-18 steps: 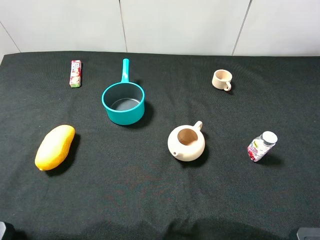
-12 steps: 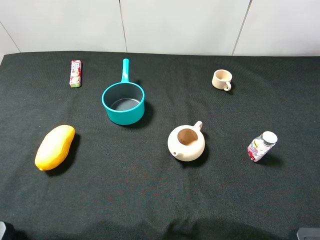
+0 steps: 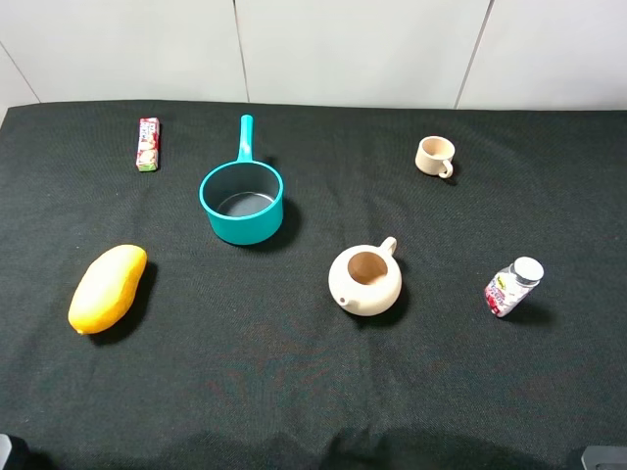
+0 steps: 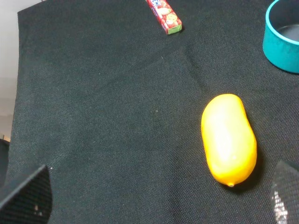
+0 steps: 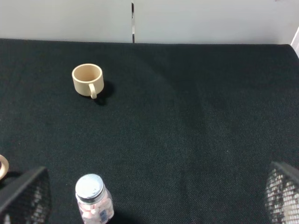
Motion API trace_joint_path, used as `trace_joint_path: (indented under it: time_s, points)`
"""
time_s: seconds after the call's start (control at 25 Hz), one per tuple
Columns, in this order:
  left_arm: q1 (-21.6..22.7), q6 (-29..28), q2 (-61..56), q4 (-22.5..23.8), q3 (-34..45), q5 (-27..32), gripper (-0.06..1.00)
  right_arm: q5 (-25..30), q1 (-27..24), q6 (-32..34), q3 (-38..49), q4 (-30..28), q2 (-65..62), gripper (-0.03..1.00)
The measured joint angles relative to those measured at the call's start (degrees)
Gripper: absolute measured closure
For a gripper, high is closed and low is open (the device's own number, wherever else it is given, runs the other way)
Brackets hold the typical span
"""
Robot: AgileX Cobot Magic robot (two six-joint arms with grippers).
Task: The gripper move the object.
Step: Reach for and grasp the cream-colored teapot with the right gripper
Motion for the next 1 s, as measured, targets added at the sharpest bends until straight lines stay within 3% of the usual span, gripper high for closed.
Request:
trace_joint_path:
  time_s: [0.56,1.0]
  points:
    - [0.0,0.0,0.0,0.0,0.0,0.0,-0.05,0.0,0.0,0.0,0.0,0.2,0.0,0.27]
    - [0.0,0.0,0.0,0.0,0.0,0.0,-0.05,2.24,0.0,-1.89,-4.57,4.95,6.04,0.27]
